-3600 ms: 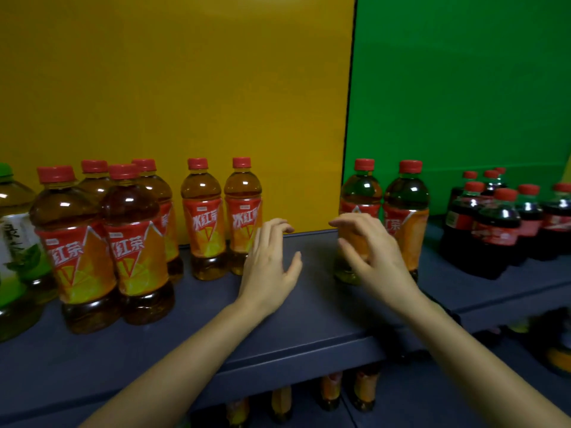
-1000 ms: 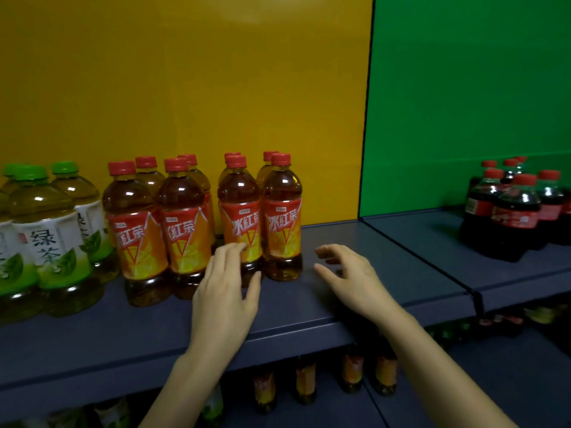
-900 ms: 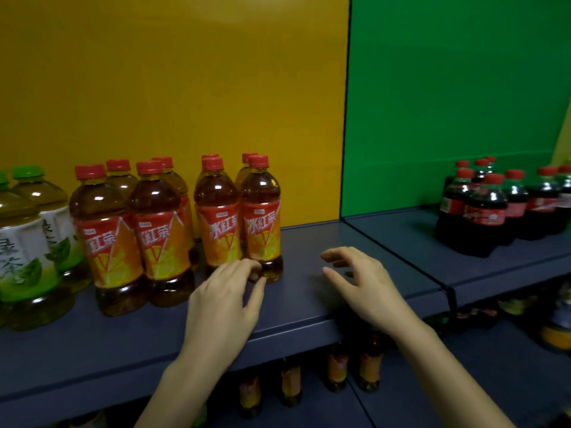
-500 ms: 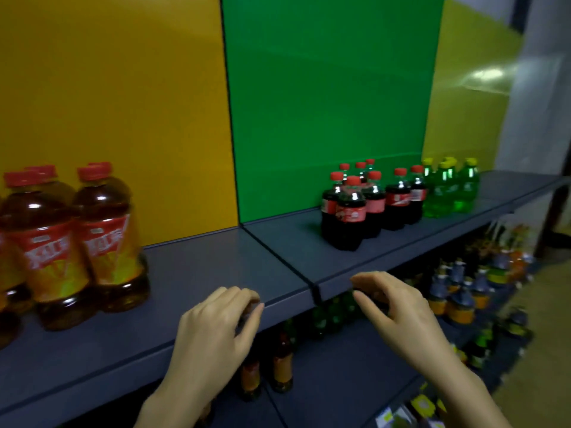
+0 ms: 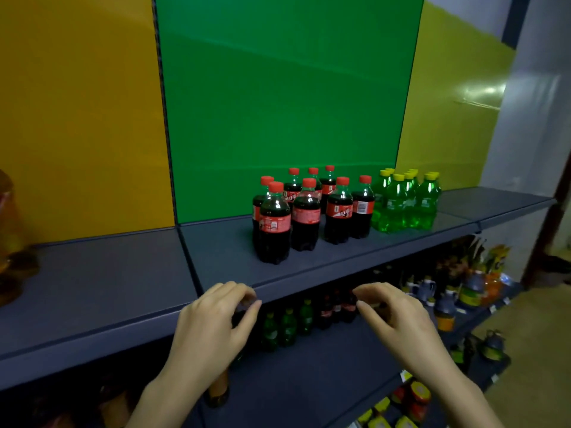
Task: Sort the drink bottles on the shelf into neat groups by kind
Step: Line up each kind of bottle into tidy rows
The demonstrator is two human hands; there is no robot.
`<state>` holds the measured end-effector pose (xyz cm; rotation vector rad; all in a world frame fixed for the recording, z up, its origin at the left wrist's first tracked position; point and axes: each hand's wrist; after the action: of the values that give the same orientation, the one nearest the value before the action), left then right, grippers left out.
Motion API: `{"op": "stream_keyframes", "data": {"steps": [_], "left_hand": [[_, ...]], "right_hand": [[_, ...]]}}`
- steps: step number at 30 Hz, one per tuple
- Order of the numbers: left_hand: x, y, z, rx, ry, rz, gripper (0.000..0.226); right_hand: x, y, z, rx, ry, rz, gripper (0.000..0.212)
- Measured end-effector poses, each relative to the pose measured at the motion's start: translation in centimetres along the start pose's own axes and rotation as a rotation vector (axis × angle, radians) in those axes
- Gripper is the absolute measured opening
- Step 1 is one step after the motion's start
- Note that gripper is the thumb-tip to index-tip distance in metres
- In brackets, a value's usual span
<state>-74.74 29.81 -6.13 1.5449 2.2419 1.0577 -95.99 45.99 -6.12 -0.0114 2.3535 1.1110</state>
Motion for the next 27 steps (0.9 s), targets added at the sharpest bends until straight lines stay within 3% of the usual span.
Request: {"op": "stream_keyframes", "data": {"steps": [9,14,20,24,27], "left_hand": [[-1.2,-2.8,-6.5,-0.020,0.124,-0.028,0.012],[-3.4,-4.3,-11.1,-0.143,0.229,-0.021,0.034],[-6.7,-7.1,-17.0,-0.339,0.406,0.261,0.063],[-8.1,-8.1,-19.2,-0.447,0.566,0.614,0.066],[-8.7,-8.6,-20.1,-0.508,0.557,0.768,0.061]], "right_hand": [[3.2,-1.8,-7.4,0.004,0.064,-0.175,0.018],[3.6,-3.7,-12.7,0.004,0.042,-0.261,0.039],[3.6,-6.3,-17.7,-0.023,-0.008,-0.346,0.076],[2.4,-7.0,-18.1,0.272,0.119,-0.394,0.054],[0.8,-7.4,-17.8,0.257,0.217,-0.498,0.046]]}}
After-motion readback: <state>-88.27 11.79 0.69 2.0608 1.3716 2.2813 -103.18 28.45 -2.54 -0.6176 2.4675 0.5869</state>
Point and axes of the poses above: each hand's wrist, its own z-axis away from the middle knuckle, its own y-axis out of the back of the hand, x = y × z
